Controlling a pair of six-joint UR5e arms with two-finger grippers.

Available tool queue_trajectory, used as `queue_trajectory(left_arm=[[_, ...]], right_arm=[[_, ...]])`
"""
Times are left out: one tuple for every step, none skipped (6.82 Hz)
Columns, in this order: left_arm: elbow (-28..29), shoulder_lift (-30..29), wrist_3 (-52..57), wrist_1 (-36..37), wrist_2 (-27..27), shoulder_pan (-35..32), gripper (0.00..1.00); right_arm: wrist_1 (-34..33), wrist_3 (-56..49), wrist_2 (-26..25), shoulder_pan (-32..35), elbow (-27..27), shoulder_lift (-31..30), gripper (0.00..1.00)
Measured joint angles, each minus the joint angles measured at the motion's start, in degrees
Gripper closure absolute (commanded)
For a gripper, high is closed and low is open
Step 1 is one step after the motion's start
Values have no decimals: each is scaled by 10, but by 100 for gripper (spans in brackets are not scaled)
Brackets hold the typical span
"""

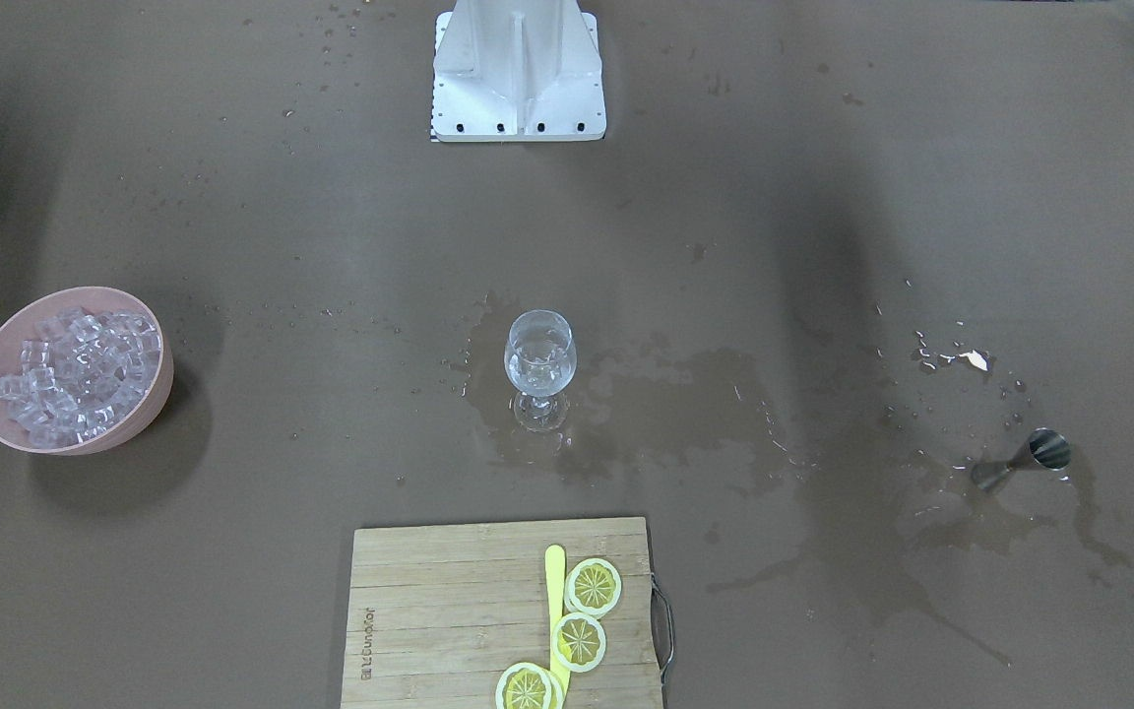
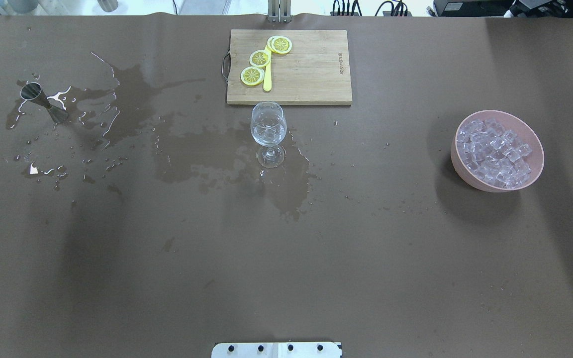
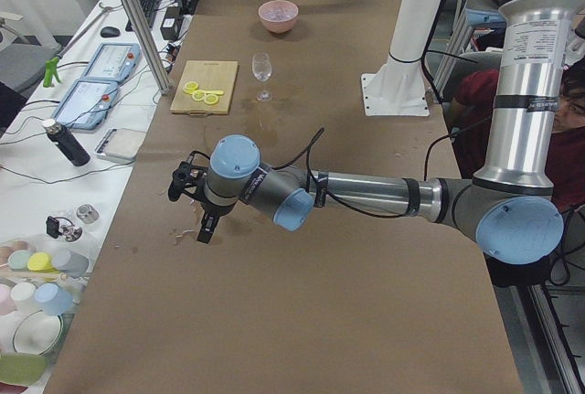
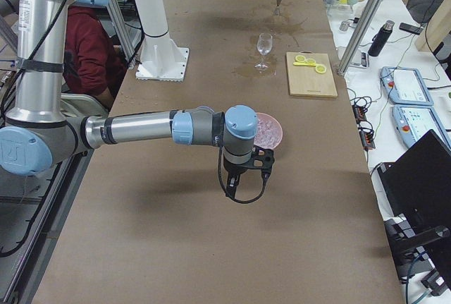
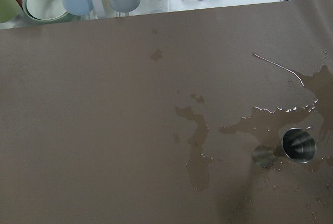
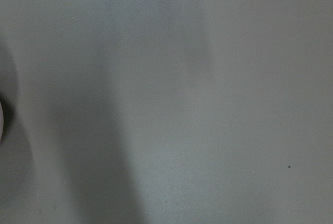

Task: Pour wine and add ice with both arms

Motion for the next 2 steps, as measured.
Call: queue_trajectory(left_arm=[[-4, 2, 1, 1, 0, -1, 2], [-6, 3, 1, 3, 0, -1, 2]], right_arm=[[0, 0, 0, 0, -1, 0, 0], [-1, 0, -1, 0, -1, 0, 0]])
